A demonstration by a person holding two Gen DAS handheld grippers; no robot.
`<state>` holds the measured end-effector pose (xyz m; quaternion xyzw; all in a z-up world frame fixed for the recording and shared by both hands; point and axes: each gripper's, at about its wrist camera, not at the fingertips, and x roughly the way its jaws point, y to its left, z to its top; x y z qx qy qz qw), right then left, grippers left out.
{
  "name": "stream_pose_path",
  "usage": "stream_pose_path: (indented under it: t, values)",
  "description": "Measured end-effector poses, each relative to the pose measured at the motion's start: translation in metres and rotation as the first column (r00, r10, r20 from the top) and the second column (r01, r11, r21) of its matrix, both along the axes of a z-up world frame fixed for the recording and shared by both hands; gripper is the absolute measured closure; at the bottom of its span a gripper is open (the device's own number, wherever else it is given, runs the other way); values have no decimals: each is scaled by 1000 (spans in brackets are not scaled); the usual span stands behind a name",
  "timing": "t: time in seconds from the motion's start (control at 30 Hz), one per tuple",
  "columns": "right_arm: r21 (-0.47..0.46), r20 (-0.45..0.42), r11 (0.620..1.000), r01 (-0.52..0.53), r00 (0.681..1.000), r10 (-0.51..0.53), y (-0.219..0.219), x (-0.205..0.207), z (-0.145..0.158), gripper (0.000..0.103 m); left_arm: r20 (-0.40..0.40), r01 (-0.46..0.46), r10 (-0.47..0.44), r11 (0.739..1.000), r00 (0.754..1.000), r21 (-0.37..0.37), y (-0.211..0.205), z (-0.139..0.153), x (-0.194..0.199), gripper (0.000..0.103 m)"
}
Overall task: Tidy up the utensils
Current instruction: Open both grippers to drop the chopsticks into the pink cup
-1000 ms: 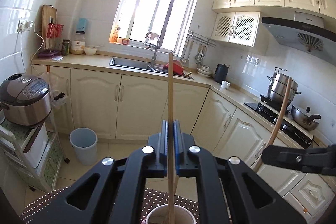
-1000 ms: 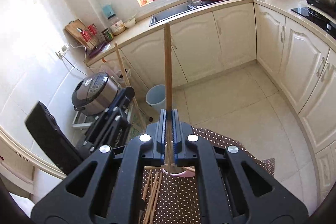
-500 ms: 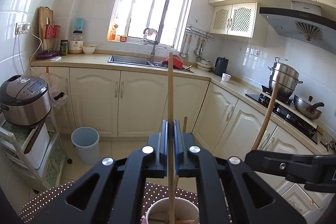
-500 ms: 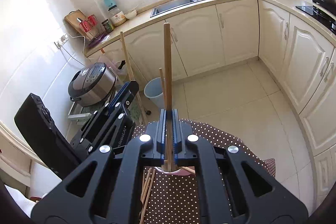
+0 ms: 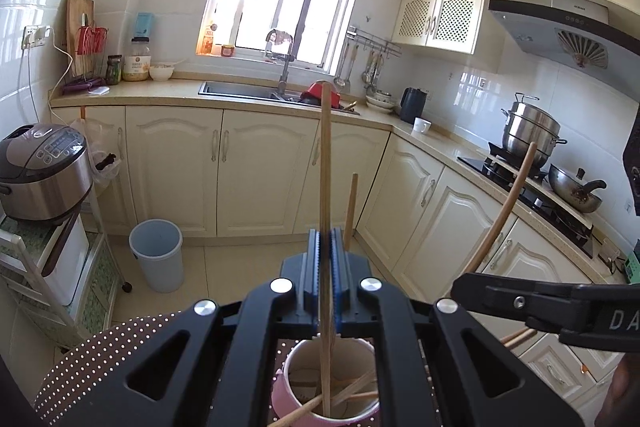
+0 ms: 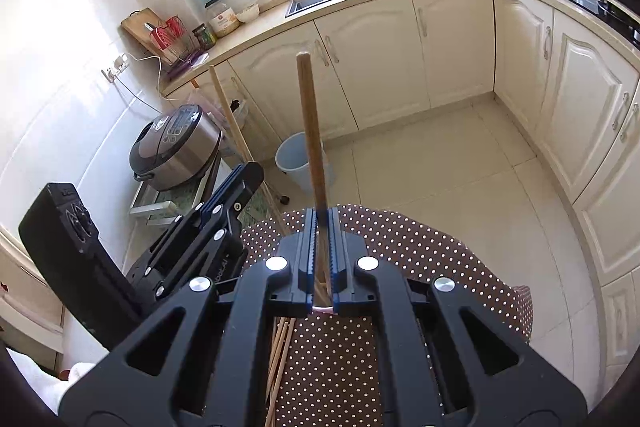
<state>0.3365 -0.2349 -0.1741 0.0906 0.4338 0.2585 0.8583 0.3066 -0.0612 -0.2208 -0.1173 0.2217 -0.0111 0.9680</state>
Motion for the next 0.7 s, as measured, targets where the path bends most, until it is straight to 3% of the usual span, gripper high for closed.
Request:
stream_pose_path:
  t: [0.3, 0.43, 0.7]
  values:
    - [-9, -32, 1000, 1, 999, -1, 6, -7, -7, 96, -47, 27, -27, 1000, 999, 1, 3, 0, -7, 97]
    - [-13, -40, 1000, 9, 999, -9, 8, -15, -8, 96, -72, 40, -39, 999, 997, 0, 1, 1, -13, 78]
    - [-3, -39, 1000, 28, 999, -28, 10, -29, -3, 95, -84, 56, -54, 998, 995, 22, 2, 11, -31, 73]
